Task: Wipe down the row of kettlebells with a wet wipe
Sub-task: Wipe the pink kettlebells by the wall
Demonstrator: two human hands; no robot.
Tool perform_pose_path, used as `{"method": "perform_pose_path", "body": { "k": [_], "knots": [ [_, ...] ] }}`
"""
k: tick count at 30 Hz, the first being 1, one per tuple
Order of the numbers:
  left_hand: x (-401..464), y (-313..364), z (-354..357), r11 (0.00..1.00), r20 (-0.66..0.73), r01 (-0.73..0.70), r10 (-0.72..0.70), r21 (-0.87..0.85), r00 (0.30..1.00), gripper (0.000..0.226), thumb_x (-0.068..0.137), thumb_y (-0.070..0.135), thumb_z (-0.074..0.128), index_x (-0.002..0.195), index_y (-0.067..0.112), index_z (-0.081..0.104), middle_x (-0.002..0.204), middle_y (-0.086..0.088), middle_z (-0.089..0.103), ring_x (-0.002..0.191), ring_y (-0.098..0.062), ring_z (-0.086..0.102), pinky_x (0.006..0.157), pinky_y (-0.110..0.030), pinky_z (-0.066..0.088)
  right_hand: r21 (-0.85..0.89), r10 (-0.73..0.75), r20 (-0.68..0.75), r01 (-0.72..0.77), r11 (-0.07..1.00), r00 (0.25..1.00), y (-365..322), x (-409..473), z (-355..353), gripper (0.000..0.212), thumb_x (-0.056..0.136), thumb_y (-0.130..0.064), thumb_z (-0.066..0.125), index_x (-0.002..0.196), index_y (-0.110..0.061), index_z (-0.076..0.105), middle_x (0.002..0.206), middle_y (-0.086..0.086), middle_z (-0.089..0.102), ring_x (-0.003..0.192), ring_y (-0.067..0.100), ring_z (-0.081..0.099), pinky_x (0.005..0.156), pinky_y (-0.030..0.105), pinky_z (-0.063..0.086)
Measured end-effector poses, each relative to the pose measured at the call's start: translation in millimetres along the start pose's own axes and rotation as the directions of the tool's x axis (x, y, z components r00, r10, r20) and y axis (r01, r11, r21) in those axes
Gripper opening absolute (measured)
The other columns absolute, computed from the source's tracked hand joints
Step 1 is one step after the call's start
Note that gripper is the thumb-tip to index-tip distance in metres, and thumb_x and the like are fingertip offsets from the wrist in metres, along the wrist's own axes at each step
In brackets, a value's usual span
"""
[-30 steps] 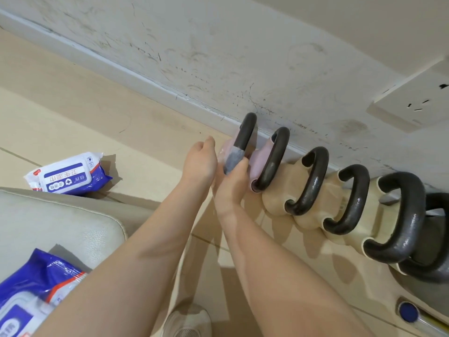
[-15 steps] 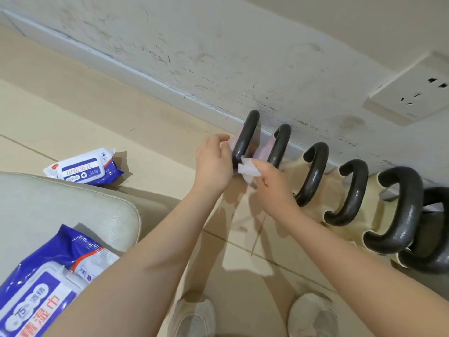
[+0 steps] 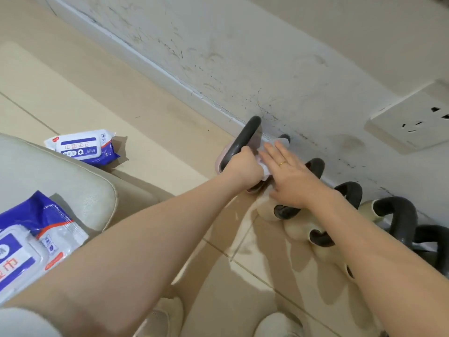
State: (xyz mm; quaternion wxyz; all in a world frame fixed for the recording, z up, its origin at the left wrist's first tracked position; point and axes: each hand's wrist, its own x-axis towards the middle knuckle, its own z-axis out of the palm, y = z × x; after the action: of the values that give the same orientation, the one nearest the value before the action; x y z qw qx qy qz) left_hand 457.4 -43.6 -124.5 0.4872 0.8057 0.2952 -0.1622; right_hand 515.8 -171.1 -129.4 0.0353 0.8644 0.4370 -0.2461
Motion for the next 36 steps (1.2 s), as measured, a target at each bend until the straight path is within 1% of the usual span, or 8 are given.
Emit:
{"method": "perform_pose_path", "body": {
  "k": [3,7,11,17,22,28,33,36],
  "knots": [
    [-4.1,-4.1,-2.8,0.999,0.035,0.023,-0.021,-0.032,0.999,0.030,0.092,0.011,0.043,0.119,0.000,0.049,0.125,-0.018,0.056,0.118,-0.030,0.051,0.085,-0.026,0.038,-0.021,-0.027,0.039,0.027,0.999,0.999,14.4,0.2,-11.3,0.069,0.094,-0.048,0.032,0.148,-0.026,-0.003,0.157,-0.009,-0.010,0.143,0.008,-0.015,0.116,0.032,-0.009],
    [-5.4,-0.1,-5.7,0.998,0.135,-0.013,0.005,0.062,0.991,0.016,0.085,0.009,0.047,0.093,0.005,0.059,0.093,-0.013,0.058,0.091,-0.029,0.056,0.060,-0.027,0.036,-0.152,0.080,-0.049,-0.087,0.985,0.996,23.9,14.3,-16.7,0.056,0.099,-0.028,0.026,0.149,-0.020,0.002,0.159,-0.004,-0.003,0.145,0.012,-0.005,0.115,0.030,-0.008],
    [0.7,3.1,-0.5,0.995,0.216,-0.072,0.054,0.076,0.975,0.012,0.082,0.016,0.052,0.072,0.012,0.048,0.078,-0.006,0.055,0.077,-0.022,0.051,0.062,-0.025,0.039,-0.229,-0.208,-0.086,0.184,0.956,0.974,9.7,16.7,-3.0,0.053,0.089,-0.016,0.016,0.139,-0.009,0.032,0.152,0.010,0.025,0.145,0.022,0.009,0.115,0.030,-0.004],
    [15.3,3.9,10.6,0.990,0.133,-0.067,0.050,0.128,0.990,0.033,0.079,0.030,0.065,0.098,0.007,0.053,0.076,-0.001,0.053,0.081,-0.023,0.056,0.065,-0.029,0.043,-0.227,0.044,-0.165,-0.082,0.971,0.985,19.7,38.1,-24.0,0.040,0.088,-0.006,0.043,0.128,-0.009,0.038,0.139,0.011,0.038,0.136,0.026,0.024,0.109,0.034,0.024],
    [27.6,7.3,9.2,0.941,0.146,-0.110,0.066,0.319,0.987,0.033,0.080,0.037,0.063,0.076,0.007,0.051,0.063,-0.002,0.049,0.070,-0.023,0.052,0.051,-0.027,0.037,-0.341,-0.248,-0.001,0.232,0.911,0.969,15.3,36.6,-16.6,0.036,0.087,-0.015,0.052,0.122,-0.015,0.044,0.128,0.004,0.046,0.126,0.024,0.032,0.108,0.031,0.021],
    [15.1,-6.8,9.6,0.951,0.104,-0.088,0.059,0.297,0.993,0.041,0.077,0.047,0.066,0.058,0.020,0.042,0.058,0.003,0.045,0.061,-0.016,0.046,0.050,-0.024,0.032,-0.082,0.000,-0.142,-0.012,0.997,0.990,27.9,41.2,-25.8,0.030,0.083,0.001,0.047,0.110,-0.012,0.047,0.121,0.009,0.047,0.116,0.026,0.041,0.081,0.035,0.039],
    [-8.5,-36.8,9.6,0.983,0.129,-0.115,0.097,0.144,0.987,0.035,0.075,0.037,0.072,0.060,0.020,0.044,0.064,-0.002,0.058,0.058,-0.016,0.047,0.056,-0.025,0.036,-0.189,-0.271,-0.162,0.239,0.952,0.949,24.5,32.3,-15.6,0.033,0.077,0.002,0.049,0.106,-0.012,0.049,0.115,0.008,0.050,0.114,0.025,0.043,0.078,0.031,0.034],
    [-15.3,-47.9,8.8,0.984,0.127,-0.137,0.122,0.116,0.984,0.029,0.079,0.032,0.068,0.067,0.014,0.048,0.063,-0.003,0.062,0.056,-0.015,0.047,0.057,-0.024,0.037,0.222,-0.147,-0.128,0.172,0.960,0.981,34.6,43.9,-18.1,0.027,0.078,0.004,0.044,0.092,-0.017,0.053,0.103,0.004,0.054,0.098,0.026,0.052,0.077,0.035,0.042]
  ]
}}
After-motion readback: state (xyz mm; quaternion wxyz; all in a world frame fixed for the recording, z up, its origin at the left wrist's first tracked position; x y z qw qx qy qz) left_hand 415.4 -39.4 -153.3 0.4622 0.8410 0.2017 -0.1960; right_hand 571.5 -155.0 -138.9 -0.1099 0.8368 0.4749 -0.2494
